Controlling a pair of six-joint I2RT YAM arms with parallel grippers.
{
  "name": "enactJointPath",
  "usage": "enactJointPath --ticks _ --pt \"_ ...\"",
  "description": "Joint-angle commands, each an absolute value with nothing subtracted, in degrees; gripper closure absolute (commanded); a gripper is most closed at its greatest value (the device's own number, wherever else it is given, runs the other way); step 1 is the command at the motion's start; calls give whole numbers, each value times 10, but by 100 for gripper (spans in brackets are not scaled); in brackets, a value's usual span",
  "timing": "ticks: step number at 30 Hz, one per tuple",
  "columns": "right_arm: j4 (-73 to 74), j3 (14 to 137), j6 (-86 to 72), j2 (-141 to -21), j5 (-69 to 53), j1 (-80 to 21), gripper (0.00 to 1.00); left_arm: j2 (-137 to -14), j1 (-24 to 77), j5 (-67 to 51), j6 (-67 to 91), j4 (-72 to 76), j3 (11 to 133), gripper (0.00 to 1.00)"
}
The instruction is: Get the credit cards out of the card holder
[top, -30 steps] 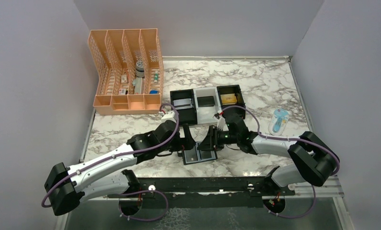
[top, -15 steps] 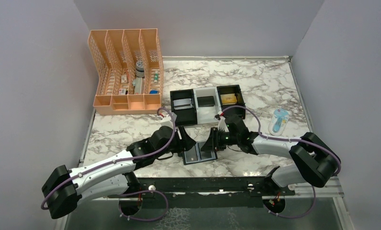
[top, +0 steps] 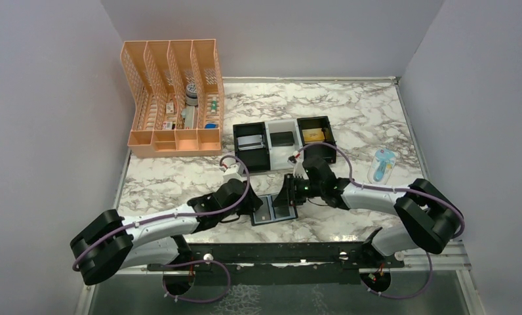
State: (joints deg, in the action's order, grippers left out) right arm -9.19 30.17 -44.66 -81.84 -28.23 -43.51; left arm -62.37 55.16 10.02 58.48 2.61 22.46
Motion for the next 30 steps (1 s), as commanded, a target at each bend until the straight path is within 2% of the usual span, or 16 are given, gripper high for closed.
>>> enactJointPath --ticks 1,10,16,19,21,27,30 --pt "-68 317 -431 -818 -258 -440 79 -623 553 135 613 99 186 64" --pt "-75 340 -428 -837 -244 -456 80 -623 553 128 597 94 158 65" --pt "-54 375 -418 -883 -243 -468 81 -643 553 116 570 87 181 71" --pt "-55 372 -414 -894 -221 -470 81 -648 553 129 563 52 196 83" --pt "-55 370 -411 -909 -214 -471 81 -635 554 141 574 57 186 84" --pt "-38 348 -409 -917 -140 -474 81 -579 554 122 555 85 166 78" --pt "-36 351 -406 -914 -134 -474 80 -575 554 117 537 57 181 68"
